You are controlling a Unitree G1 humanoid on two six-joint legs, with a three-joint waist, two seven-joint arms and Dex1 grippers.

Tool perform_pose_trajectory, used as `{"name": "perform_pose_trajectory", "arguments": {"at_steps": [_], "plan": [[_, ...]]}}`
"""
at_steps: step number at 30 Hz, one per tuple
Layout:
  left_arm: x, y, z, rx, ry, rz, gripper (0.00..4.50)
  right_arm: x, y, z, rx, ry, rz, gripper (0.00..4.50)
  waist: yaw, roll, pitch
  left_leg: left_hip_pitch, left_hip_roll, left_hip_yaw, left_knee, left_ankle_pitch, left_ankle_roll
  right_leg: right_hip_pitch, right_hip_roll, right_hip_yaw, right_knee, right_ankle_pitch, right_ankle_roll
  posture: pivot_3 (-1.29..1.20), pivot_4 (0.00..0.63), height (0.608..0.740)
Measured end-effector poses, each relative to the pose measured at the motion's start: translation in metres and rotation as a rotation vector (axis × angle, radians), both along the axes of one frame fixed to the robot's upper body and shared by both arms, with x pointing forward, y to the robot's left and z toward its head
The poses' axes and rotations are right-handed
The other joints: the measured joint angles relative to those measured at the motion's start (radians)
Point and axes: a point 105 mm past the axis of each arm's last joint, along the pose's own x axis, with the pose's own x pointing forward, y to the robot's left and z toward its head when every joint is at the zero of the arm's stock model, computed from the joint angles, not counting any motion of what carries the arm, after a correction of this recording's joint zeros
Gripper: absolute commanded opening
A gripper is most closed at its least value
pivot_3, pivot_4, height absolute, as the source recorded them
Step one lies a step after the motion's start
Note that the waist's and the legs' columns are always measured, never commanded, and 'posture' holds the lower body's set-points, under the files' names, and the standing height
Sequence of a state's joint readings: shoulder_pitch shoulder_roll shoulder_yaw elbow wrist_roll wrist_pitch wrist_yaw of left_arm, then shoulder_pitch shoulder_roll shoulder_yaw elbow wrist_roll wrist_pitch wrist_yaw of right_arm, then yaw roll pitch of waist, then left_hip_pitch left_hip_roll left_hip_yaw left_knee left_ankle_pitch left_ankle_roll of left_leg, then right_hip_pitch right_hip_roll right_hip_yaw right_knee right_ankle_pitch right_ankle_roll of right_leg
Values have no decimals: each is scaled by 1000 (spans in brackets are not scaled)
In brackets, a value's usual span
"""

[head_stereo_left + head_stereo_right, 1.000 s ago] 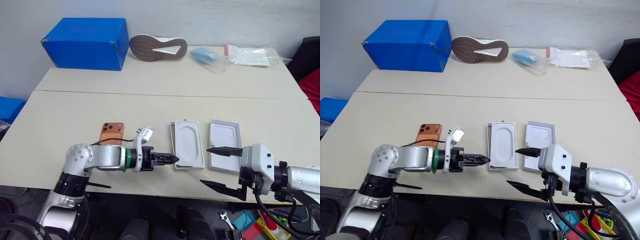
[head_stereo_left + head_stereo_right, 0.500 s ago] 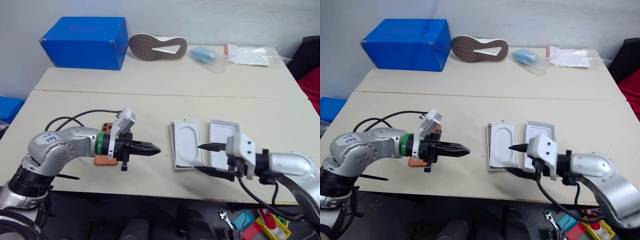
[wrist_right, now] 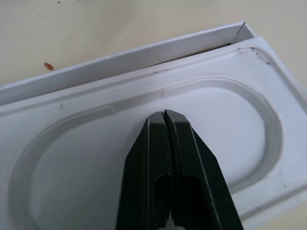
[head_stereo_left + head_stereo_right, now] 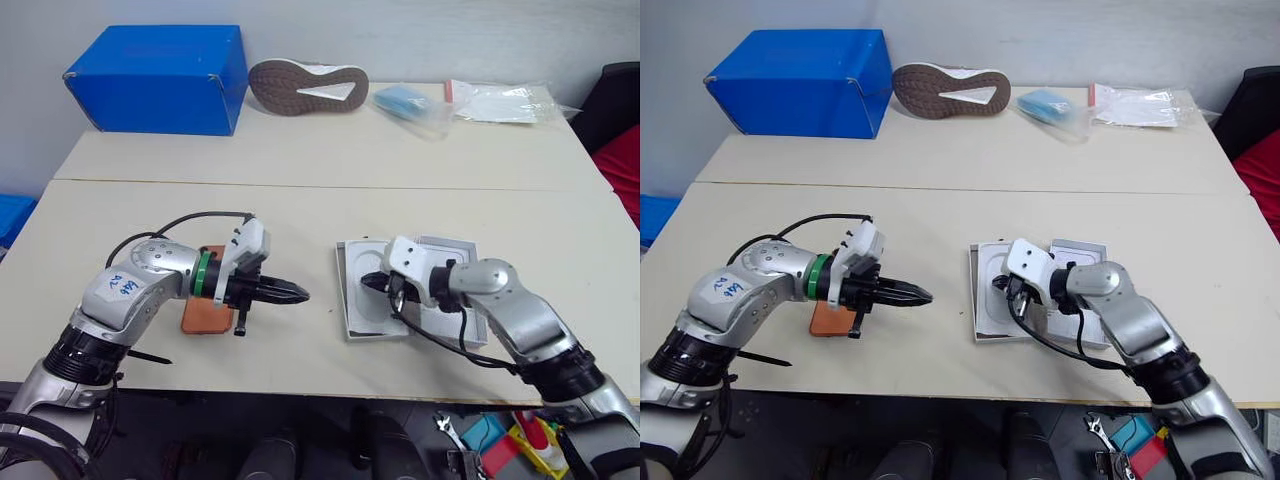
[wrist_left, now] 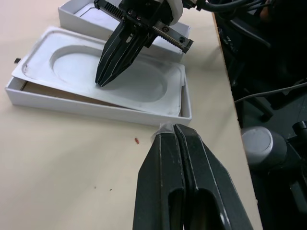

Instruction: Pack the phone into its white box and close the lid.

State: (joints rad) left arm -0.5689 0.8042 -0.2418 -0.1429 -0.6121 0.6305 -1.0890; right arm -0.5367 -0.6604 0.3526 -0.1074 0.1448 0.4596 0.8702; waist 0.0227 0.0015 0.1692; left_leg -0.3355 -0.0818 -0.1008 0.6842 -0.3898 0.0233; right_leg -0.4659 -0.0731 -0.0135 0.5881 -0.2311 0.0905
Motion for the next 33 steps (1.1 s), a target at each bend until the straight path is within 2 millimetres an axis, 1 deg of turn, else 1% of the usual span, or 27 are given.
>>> {"name": "perform_pose_trajectory", "arguments": {"at_steps": [4, 8, 13, 16, 19, 21, 24, 26, 28, 31, 33], "plan": [[3, 2, 1, 9, -21, 15, 0, -16, 11, -8, -23, 50, 109, 24, 1, 0, 0, 0, 0, 0, 0, 0, 0, 0, 0, 0, 0, 0, 0, 0, 150, 740], [4, 2, 3, 5, -32, 21, 0, -33, 19, -7, -17, 71, 192, 24, 1, 0, 0, 0, 0, 0, 1, 0, 0, 0, 0, 0, 1, 0, 0, 0, 150, 740], [4, -1, 2, -2, -36, 16, 0, -30, 17, -6, -28, 66, 188, 24, 0, 0, 0, 0, 0, 0, 1, 0, 0, 0, 0, 0, 2, 0, 0, 0, 150, 740], [5, -1, 2, -3, -38, 16, 0, -24, 16, 6, -19, 33, 179, 24, -2, 0, 0, 0, 0, 0, 1, 0, 0, 0, 0, 0, 2, 0, 0, 0, 150, 740], [6, 1, 2, -3, -25, 39, 0, -18, 14, 26, 46, -1, 158, 24, -1, 0, 0, 0, 0, 0, 1, 0, 0, 0, 0, 0, 2, 0, 0, 0, 150, 740], [8, 4, 0, 0, 10, 73, 0, -20, 13, 37, 94, -10, 162, 24, -1, 0, 0, 0, 0, 0, 1, 0, 0, 0, 0, 0, 2, 0, 0, 0, 150, 740], [7, 19, -2, -14, 120, 152, 0, -31, 14, 55, 179, -37, 195, 24, -1, 0, 0, 0, 0, 0, 1, 0, 0, 0, 0, 0, 2, 0, 0, 0, 150, 740], [6, 34, -4, -31, 194, 216, 0, -37, 15, 60, 209, -43, 207, 24, -4, 0, 0, 1, 0, 0, 1, 0, 0, 0, 0, 1, 2, 0, 0, 0, 150, 740], [5, 51, -4, -59, 267, 286, 0, -43, 15, 59, 223, -30, 215, 24, -4, 0, 0, 1, 0, 0, 1, 0, 0, 0, 0, 0, 3, 0, 0, 0, 150, 740], [1, 74, -1, -83, 339, 364, 569, -49, 17, 56, 227, -20, 231, 0, -3, 0, 0, 1, 0, 0, 1, 0, 0, 0, 0, 1, 3, 0, 0, 0, 150, 740], [1, 97, 1, -102, 384, 437, 1200, -51, 19, 55, 223, -14, 244, 0, -6, 0, 0, 1, 0, 0, 1, 0, 0, 0, 0, 1, 3, 0, 0, 0, 150, 740]]}}
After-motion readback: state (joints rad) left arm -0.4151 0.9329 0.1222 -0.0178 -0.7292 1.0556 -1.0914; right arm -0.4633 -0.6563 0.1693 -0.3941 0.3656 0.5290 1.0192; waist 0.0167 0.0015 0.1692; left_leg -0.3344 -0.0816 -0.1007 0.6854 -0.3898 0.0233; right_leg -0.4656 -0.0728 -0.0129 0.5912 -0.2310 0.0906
